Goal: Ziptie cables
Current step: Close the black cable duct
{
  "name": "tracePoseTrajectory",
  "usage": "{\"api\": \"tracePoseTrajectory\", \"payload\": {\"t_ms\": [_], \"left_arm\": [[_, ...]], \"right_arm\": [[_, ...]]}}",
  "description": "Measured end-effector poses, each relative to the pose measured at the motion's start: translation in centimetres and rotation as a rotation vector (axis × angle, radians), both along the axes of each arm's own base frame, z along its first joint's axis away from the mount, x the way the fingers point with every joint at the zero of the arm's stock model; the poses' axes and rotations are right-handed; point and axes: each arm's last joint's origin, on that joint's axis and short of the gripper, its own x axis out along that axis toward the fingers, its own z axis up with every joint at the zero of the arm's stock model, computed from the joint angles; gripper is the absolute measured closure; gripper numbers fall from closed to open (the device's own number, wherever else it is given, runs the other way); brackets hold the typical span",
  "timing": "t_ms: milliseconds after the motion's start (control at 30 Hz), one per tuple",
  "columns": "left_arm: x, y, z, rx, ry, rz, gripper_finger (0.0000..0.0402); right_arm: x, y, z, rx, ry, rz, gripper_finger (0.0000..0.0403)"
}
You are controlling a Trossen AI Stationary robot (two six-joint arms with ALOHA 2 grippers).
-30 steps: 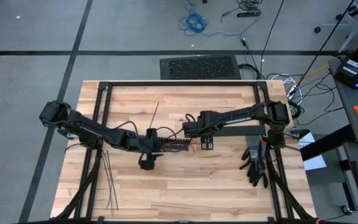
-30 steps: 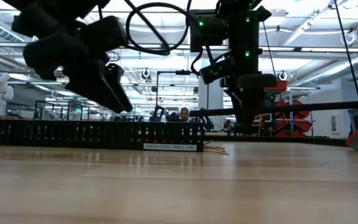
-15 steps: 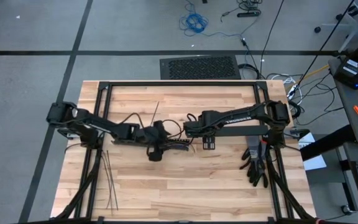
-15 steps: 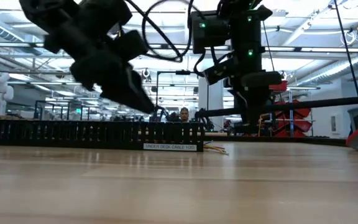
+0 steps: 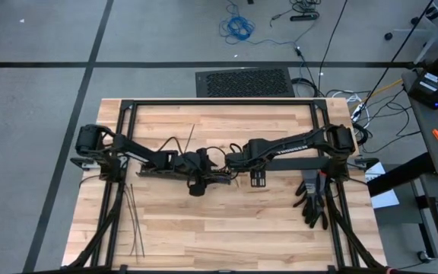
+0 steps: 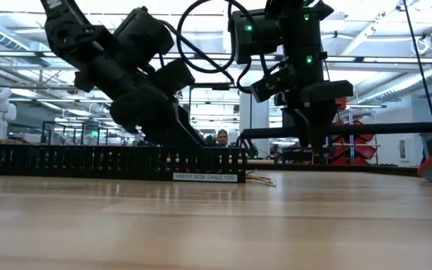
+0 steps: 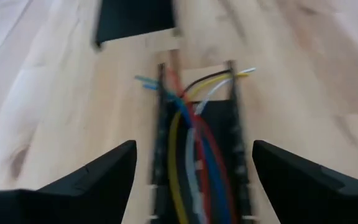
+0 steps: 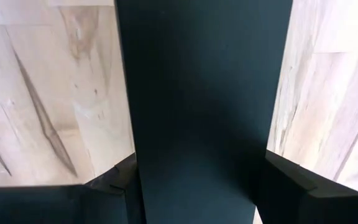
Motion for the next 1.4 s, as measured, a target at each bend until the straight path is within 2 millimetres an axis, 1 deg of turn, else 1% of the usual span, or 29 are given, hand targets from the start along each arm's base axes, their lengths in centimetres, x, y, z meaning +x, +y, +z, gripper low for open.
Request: {"api": "tracePoseTrajectory", "payload": {"t_ms": [300,400,600,700,900,1167,1400], "left_arm": [[0.0,1.5,-0.1,0.003,0.01,0.062,0.0084],[-0.2,1.9,-0.5,0.005,0.03,0.08,0.0085],[-0.7,2.8,-1.4,0.02,0.108,0.13,0.011],[-0.6,2.9,-1.5,0.019,0.105,0.132,0.0124],[-1.2,2.8,-2.1,0.024,0.204,0.144,0.0146],[-1.5,3.1,-2.3,0.027,0.241,0.182,0.0149],[-1.3,4.0,-2.1,0.066,0.193,0.183,0.015]], "right_arm": [[0.1,0.2,0.0,0.001,-0.009,0.0,0.0194],[0.2,0.2,0.0,-0.003,-0.019,0.001,0.0194],[0.8,0.1,-0.1,-0.007,-0.086,0.015,0.0194],[1.0,-0.4,-0.1,-0.008,-0.104,0.019,0.0194],[0.8,-2.4,0.0,-0.056,-0.078,-0.002,0.0194],[0.5,-4.3,0.0,-0.052,-0.055,0.009,0.0194],[0.4,-5.5,0.0,-0.047,-0.036,0.061,0.0194]]}}
